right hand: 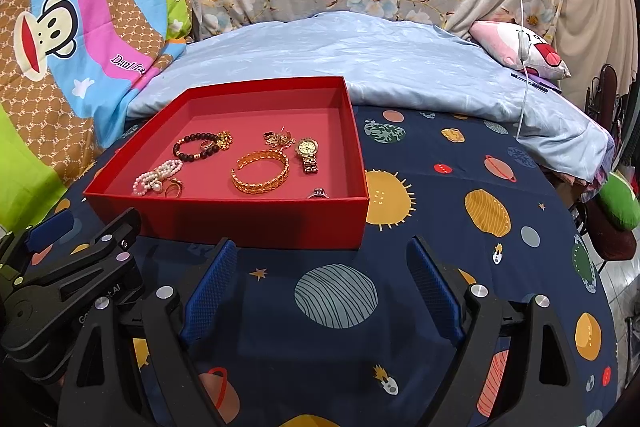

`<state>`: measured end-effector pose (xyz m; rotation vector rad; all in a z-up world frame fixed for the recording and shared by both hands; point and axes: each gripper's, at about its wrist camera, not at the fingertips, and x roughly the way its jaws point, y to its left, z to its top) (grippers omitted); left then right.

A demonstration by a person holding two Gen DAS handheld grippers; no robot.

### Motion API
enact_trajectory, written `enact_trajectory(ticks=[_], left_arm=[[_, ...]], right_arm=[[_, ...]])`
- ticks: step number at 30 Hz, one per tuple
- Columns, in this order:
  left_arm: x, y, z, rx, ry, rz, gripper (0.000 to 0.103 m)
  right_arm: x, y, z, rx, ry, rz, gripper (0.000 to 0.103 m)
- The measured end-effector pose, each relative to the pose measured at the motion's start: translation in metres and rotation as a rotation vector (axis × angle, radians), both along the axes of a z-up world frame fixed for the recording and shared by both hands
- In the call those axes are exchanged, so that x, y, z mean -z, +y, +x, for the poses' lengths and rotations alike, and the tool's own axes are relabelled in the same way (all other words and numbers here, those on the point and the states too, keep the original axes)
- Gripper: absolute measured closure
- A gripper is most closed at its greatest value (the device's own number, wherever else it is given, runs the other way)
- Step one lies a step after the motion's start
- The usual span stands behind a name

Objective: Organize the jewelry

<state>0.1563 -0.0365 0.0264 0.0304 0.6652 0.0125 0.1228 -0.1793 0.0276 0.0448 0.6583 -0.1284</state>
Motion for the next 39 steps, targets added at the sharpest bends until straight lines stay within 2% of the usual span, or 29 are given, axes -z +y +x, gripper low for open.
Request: enact_trajectory(ticks=[39], left_arm=[[0.0017, -0.0012, 0.001, -0.011, 0.013, 0.014, 0.027]], right_arm=[[-0.0001, 0.0007, 0.0003, -0.002, 0.001, 0.002, 0.018]])
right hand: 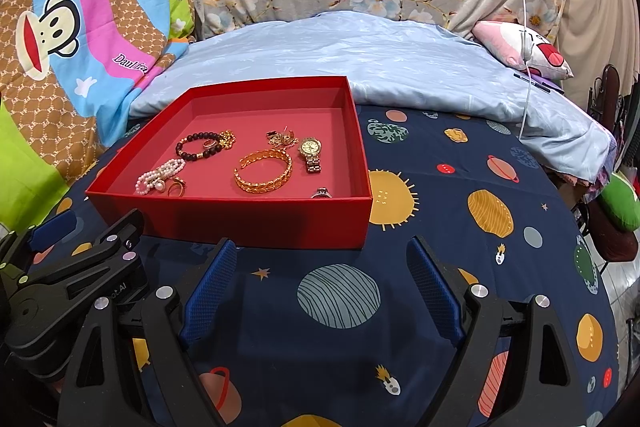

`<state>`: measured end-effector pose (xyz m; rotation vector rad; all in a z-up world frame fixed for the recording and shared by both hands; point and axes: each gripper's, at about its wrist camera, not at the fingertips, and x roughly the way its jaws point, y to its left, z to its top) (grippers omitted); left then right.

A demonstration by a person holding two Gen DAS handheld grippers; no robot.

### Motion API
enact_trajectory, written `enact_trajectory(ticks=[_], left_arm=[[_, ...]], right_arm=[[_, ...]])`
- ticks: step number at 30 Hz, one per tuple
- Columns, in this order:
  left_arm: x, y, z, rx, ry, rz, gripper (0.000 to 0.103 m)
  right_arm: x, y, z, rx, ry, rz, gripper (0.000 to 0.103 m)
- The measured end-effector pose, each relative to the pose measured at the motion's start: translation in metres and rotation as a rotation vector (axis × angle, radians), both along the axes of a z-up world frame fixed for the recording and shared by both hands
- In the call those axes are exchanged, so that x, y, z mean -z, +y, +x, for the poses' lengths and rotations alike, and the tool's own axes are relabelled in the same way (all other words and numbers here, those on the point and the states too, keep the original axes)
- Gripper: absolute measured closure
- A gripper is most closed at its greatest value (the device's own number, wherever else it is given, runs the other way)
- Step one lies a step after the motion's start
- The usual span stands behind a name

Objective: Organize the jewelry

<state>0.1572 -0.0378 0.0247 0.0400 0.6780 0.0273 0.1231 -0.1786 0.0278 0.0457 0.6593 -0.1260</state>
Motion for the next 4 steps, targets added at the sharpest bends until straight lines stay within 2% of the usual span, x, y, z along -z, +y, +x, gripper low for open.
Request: enact_trajectory(ticks=[4], left_arm=[[0.0006, 0.0002, 0.0003, 0.002, 0.007, 0.001, 0.027]], right_arm=[[0.0001, 0.0001, 0.0003, 0.001, 0.001, 0.0, 0.018]])
